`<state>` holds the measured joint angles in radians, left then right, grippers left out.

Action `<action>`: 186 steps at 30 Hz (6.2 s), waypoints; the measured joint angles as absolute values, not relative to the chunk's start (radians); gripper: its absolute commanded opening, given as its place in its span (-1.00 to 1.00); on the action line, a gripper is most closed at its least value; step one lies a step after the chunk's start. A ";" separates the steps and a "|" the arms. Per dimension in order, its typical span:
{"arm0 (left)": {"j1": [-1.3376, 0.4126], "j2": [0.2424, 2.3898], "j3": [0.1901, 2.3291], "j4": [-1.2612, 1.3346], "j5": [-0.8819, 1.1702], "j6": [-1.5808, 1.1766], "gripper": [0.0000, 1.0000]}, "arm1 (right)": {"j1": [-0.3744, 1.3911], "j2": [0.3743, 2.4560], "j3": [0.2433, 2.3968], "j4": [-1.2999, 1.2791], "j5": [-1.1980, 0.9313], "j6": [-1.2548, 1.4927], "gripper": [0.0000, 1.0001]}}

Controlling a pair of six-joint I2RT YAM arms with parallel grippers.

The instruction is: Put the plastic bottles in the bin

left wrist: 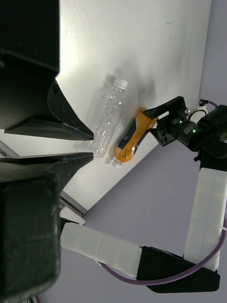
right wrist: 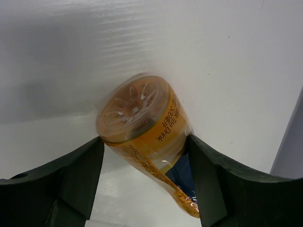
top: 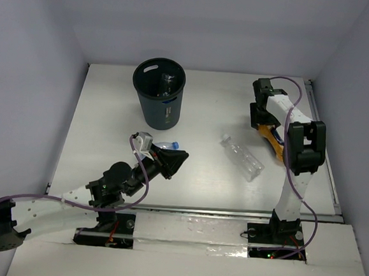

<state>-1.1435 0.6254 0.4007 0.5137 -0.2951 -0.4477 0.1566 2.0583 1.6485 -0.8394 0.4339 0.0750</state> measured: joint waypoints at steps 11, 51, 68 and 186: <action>-1.143 0.625 0.401 0.514 -0.299 -0.448 -0.71 | 0.157 2.049 1.634 -0.857 0.378 0.073 0.73; -1.129 0.470 0.387 0.398 -0.545 -0.461 -0.42 | 0.592 1.578 1.728 -0.152 0.146 0.286 0.03; -1.119 0.160 0.364 0.234 -0.875 -0.444 -0.28 | 0.669 2.025 2.123 0.292 -0.041 0.493 0.08; -0.861 0.471 0.366 0.241 -0.577 -0.471 -0.22 | 0.790 2.200 2.086 0.081 0.171 0.178 0.60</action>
